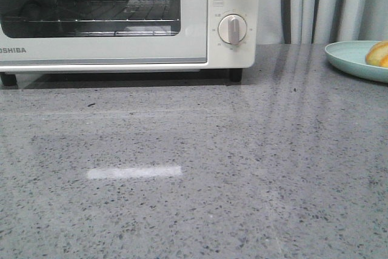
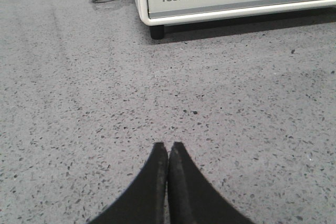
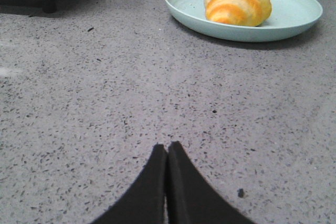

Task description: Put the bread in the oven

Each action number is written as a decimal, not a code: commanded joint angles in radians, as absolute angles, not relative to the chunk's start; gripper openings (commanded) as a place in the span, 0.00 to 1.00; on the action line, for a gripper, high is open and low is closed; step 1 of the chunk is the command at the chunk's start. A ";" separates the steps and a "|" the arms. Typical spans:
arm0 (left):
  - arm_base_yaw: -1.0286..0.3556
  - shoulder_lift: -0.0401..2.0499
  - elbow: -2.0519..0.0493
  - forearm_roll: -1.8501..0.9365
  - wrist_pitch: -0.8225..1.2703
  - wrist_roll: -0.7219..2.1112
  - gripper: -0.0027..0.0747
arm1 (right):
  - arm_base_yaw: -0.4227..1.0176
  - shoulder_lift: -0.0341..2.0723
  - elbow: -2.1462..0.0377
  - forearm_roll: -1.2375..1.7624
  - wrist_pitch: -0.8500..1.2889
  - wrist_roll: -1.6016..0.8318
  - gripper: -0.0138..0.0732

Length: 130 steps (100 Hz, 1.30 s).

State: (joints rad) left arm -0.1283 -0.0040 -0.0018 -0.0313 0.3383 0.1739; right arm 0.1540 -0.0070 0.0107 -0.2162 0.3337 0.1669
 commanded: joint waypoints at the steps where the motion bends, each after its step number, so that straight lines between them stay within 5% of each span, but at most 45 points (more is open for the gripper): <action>1: -0.125 -0.033 0.024 -0.044 0.281 0.165 0.01 | 0.149 -0.029 0.023 -0.231 0.297 0.165 0.09; 102: -0.125 -0.033 0.024 -0.039 0.267 0.165 0.01 | 0.149 -0.029 0.023 -0.242 0.293 0.165 0.09; 130: -0.125 -0.033 0.024 -0.205 0.046 0.161 0.01 | 0.149 -0.029 0.023 0.036 -0.232 0.165 0.09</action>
State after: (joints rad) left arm -0.1283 -0.0040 -0.0018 -0.0671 0.2124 0.1739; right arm 0.1540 -0.0070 0.0107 -0.1080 0.0379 0.1669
